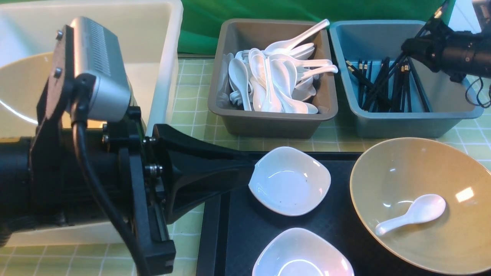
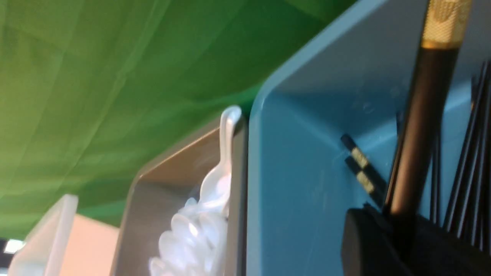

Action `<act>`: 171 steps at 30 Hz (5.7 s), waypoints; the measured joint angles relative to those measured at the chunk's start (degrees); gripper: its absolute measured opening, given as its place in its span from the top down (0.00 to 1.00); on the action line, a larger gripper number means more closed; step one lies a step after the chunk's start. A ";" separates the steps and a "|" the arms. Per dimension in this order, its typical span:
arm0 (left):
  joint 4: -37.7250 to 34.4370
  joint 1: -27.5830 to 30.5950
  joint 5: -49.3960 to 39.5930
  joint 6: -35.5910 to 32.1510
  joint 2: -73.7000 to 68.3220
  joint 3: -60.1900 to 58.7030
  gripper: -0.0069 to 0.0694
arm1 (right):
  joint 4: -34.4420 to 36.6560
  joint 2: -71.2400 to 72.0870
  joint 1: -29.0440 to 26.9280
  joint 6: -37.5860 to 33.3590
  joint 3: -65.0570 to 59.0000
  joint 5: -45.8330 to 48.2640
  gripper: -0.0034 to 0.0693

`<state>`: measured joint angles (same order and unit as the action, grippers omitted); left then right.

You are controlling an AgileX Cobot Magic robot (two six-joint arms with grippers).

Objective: On green table put chopsticks spoon bowls plates into blue grey white boxes.

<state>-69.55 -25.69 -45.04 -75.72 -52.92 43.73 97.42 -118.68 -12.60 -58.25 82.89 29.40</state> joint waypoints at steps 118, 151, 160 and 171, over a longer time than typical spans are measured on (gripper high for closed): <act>43.62 0.00 -5.25 56.88 4.75 7.05 0.91 | -55.86 5.92 20.26 6.10 37.49 37.55 0.36; 20.26 -13.71 -3.26 47.09 -52.42 34.63 0.15 | -69.26 77.71 17.53 19.21 -31.01 31.63 0.91; 20.10 -13.71 -10.09 48.97 -70.47 53.19 0.22 | -69.01 78.57 18.79 21.48 -31.58 34.36 0.90; 21.42 -13.51 -17.46 49.82 -77.53 61.68 0.87 | -69.15 78.57 22.71 19.46 -31.60 30.35 0.87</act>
<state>-48.12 -39.20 -62.50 -25.90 -130.45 105.40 28.27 -40.11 10.11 -38.79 51.30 59.75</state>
